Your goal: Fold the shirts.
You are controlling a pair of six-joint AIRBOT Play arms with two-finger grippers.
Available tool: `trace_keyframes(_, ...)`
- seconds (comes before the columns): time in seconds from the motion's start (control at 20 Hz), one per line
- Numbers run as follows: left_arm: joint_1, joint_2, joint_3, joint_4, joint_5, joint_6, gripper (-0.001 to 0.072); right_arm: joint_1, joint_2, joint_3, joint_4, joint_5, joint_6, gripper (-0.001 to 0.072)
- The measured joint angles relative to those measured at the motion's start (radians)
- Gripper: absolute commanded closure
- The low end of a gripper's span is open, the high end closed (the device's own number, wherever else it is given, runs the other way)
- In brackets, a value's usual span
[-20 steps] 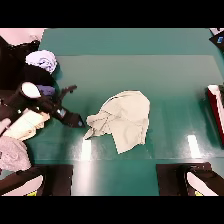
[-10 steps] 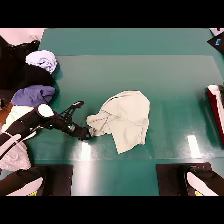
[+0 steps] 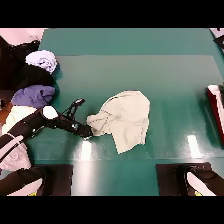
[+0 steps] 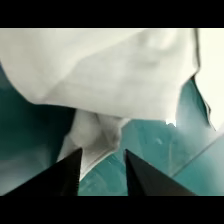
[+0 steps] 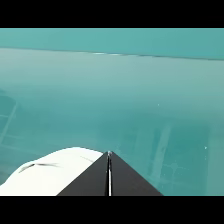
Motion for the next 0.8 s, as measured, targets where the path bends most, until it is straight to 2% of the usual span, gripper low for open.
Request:
trace_keyframes(0.05, -0.001, 0.0, 0.019, 0.006, -0.02, 0.0, 0.0239, 0.0, 0.0, 0.0, -0.001, 0.002, 0.0, 0.0694)
trace_keyframes(0.2, -0.001, 0.0, 0.063, 0.05, -0.052, -0.006, 0.024, 0.0, 0.002, 0.0, -0.002, 0.008, 0.0, 0.0693)
trace_keyframes(0.5, -0.002, -0.002, 0.06, 0.145, -0.024, -0.034, 0.024, 0.0, 0.002, 0.0, -0.003, 0.024, 0.0, 0.0694)
trace_keyframes(0.8, -0.001, -0.002, -0.006, 0.085, 0.016, -0.03, 0.0251, 0.0, 0.002, 0.0, -0.003, 0.029, 0.0, 0.0693)
